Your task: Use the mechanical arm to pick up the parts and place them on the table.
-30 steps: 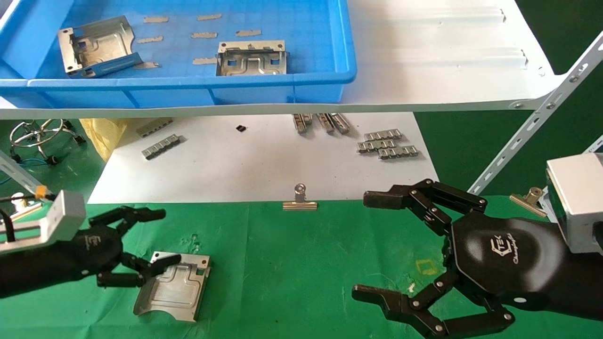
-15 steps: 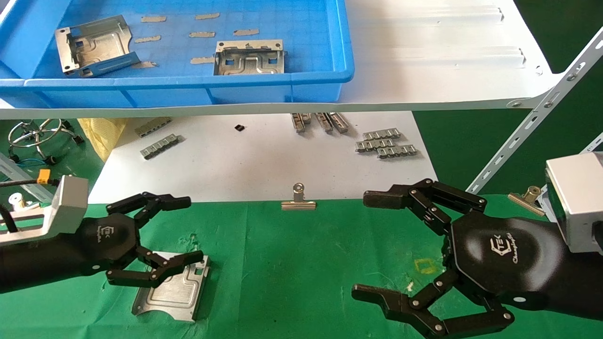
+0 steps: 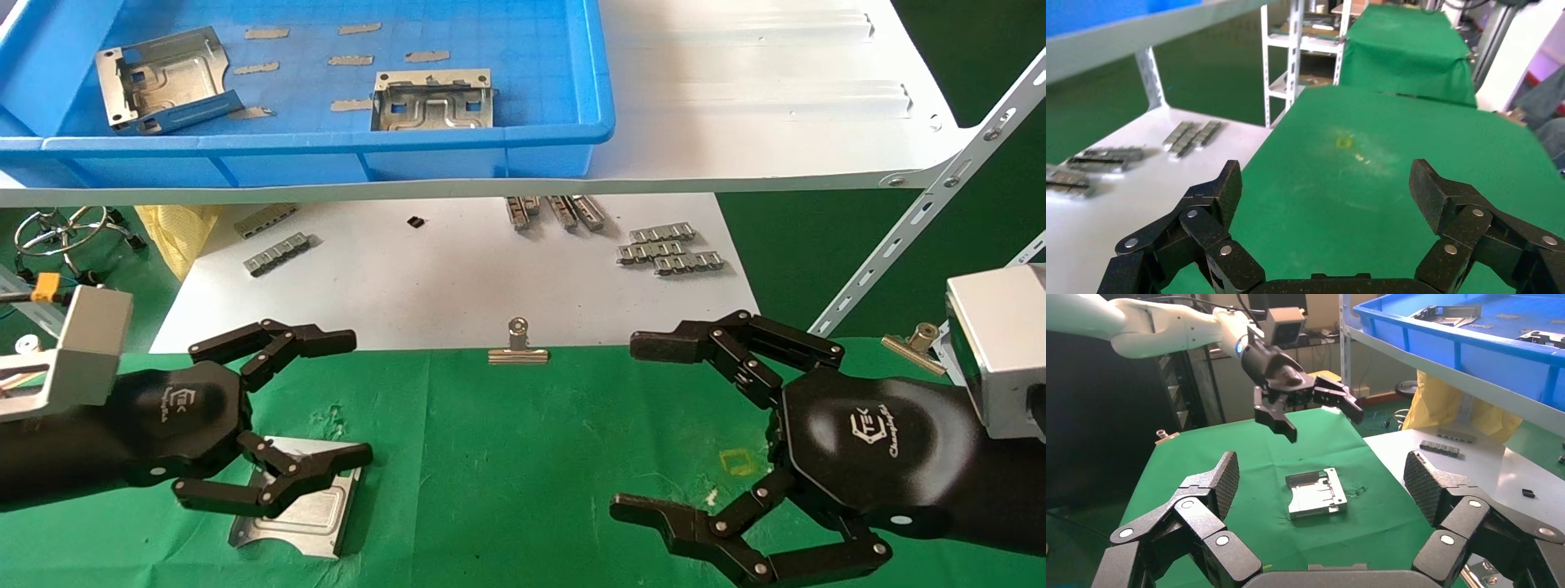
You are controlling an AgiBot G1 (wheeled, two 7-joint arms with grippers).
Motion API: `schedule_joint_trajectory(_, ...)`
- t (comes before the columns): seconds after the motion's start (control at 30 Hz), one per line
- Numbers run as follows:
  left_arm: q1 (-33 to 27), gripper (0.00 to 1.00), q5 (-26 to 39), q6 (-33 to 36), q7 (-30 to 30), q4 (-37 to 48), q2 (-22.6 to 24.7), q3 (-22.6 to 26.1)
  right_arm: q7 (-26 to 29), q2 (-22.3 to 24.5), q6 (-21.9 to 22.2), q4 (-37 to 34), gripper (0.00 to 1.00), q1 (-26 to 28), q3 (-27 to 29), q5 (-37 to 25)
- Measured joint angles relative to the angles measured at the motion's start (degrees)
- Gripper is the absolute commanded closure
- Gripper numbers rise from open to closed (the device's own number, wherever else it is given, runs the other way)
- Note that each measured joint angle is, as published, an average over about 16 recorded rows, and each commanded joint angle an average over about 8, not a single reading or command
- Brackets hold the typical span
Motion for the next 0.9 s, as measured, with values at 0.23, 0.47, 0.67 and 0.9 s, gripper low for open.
schedule_joint_trajectory(0.23,2.79,0.0,-0.22,-0.6,-4.66,-7.55,-1.04,-4.31,0.0,0.0,0.0,0.0,0.0,0.0,0.0,0.0)
schedule_joint_trajectory(0.47,5.58,0.0,-0.45,-1.2,-9.32,-15.11,-2.08,-8.63,0.0,0.0,0.0,0.0,0.0,0.0,0.0,0.0)
schedule_joint_trajectory(0.67,7.73,0.0,-0.61,-1.64,-12.84,-20.94,-2.87,-11.97,0.0,0.0,0.0,0.0,0.0,0.0,0.0,0.0)
schedule_joint_trajectory(0.9,9.24,0.0,-0.74,-1.95,-15.09,-24.92,-3.43,-14.27,0.0,0.0,0.01,-0.01,0.0,-0.01,0.0,0.01)
